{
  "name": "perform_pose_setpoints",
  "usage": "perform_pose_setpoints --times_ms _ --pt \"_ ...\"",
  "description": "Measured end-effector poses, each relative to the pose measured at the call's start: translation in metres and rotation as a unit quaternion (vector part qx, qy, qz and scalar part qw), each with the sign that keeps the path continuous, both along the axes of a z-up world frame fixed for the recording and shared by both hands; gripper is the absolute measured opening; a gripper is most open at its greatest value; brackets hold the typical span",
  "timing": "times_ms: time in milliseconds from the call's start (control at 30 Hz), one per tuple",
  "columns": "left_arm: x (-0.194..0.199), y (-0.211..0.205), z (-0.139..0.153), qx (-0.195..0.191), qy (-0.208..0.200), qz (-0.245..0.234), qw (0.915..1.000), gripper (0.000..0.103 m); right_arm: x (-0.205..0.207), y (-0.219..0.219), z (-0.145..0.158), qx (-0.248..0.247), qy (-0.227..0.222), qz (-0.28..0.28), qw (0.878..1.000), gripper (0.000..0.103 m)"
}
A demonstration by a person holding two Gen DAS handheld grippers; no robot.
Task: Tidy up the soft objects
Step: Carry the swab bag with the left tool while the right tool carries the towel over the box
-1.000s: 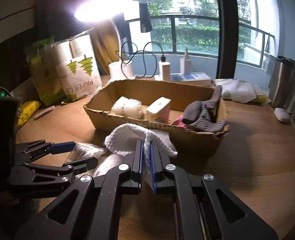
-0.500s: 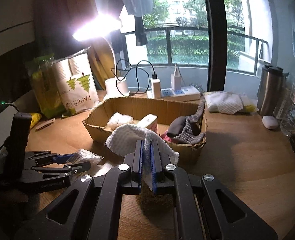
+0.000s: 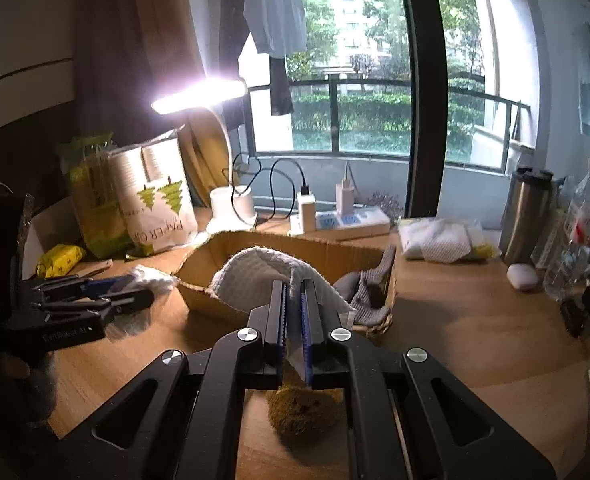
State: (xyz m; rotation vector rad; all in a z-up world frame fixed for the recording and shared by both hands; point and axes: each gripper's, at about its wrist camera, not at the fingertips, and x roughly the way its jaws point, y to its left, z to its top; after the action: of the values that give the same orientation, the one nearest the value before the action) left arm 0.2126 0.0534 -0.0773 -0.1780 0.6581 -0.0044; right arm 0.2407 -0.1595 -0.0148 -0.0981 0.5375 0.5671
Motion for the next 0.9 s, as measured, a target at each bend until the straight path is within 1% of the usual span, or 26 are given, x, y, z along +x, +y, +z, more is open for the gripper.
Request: perform_pose_setpoints --times_ms 167,367,600,900 --pt "0.005 0.003 0.019 0.009 -0.028 -0.005 0.9996 0.042 0.004 -0.002 0.012 0.005 -0.013 -0.003 1.000 0.008" --pt "0.012 0.002 0.032 0.016 -0.055 -0.010 0.9983 0.042 0.013 0.000 0.022 0.008 -0.025 -0.005 1.000 0.008" --pt "0.031 0.005 0.042 0.018 -0.077 -0.015 0.9967 0.042 0.031 0.004 0.028 0.005 -0.034 -0.008 0.999 0.008" --pt "0.045 0.009 0.051 0.020 -0.104 -0.015 0.9942 0.042 0.051 0.014 0.026 0.002 -0.033 -0.008 0.999 0.008"
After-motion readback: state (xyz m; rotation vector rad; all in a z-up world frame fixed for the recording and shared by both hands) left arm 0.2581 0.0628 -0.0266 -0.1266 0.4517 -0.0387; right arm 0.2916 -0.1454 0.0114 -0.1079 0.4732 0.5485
